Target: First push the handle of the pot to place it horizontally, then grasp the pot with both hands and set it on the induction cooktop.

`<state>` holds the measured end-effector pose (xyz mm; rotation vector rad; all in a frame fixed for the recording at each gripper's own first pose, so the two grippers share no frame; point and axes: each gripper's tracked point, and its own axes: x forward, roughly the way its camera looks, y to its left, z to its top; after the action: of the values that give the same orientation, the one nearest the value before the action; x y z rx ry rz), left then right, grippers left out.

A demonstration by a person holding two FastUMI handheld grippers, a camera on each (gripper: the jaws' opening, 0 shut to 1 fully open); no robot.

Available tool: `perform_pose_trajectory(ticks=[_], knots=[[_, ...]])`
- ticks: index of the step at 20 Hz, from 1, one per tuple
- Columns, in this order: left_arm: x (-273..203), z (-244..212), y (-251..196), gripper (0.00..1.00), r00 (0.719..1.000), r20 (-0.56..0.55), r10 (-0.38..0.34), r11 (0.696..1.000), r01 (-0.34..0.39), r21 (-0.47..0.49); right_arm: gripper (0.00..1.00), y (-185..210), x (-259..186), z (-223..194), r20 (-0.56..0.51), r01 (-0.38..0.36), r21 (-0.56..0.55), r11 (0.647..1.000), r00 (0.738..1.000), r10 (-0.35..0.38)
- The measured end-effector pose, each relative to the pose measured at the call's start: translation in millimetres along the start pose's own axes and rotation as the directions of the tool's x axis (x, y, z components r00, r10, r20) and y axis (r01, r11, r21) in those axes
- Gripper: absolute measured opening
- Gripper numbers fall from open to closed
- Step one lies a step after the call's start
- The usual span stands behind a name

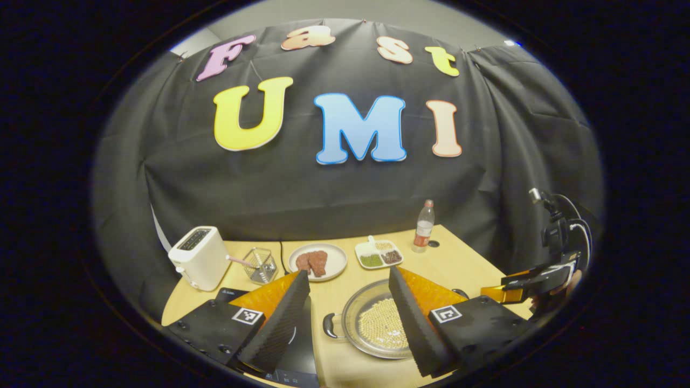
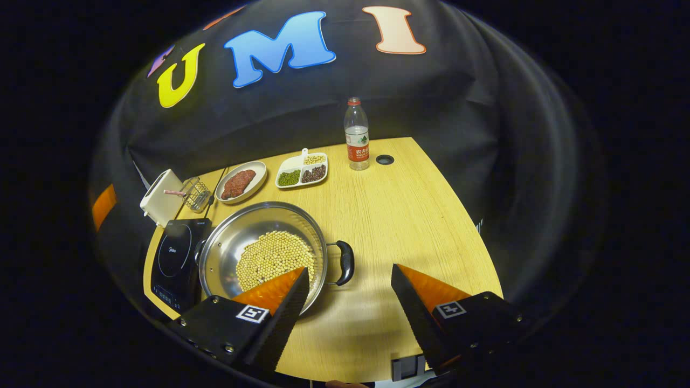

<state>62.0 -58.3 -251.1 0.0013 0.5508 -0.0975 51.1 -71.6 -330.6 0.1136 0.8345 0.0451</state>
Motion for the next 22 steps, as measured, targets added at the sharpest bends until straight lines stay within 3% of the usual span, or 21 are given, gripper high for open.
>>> perform_pose_trajectory(ticks=[7, 12, 22], knots=[[42, -86, 12, 0.98, 0.978, -0.205, -0.04, 0.998, 0.028, -0.061, 0.97, 17, 21, -19, -0.055, 0.011, -0.005, 1.0, 0.998, -0.012], [79, -132, 26, 0.98, 0.953, -0.302, -0.021, 0.998, 0.001, -0.064, 0.97, 20, 40, -25, -0.089, 0.023, 0.0, 1.0, 0.996, -0.023], [125, -187, 29, 0.98, 0.916, -0.401, -0.015, 0.999, -0.003, -0.044, 0.97, 12, 83, -24, -0.112, 0.06, -0.012, 0.998, 0.992, -0.061]])
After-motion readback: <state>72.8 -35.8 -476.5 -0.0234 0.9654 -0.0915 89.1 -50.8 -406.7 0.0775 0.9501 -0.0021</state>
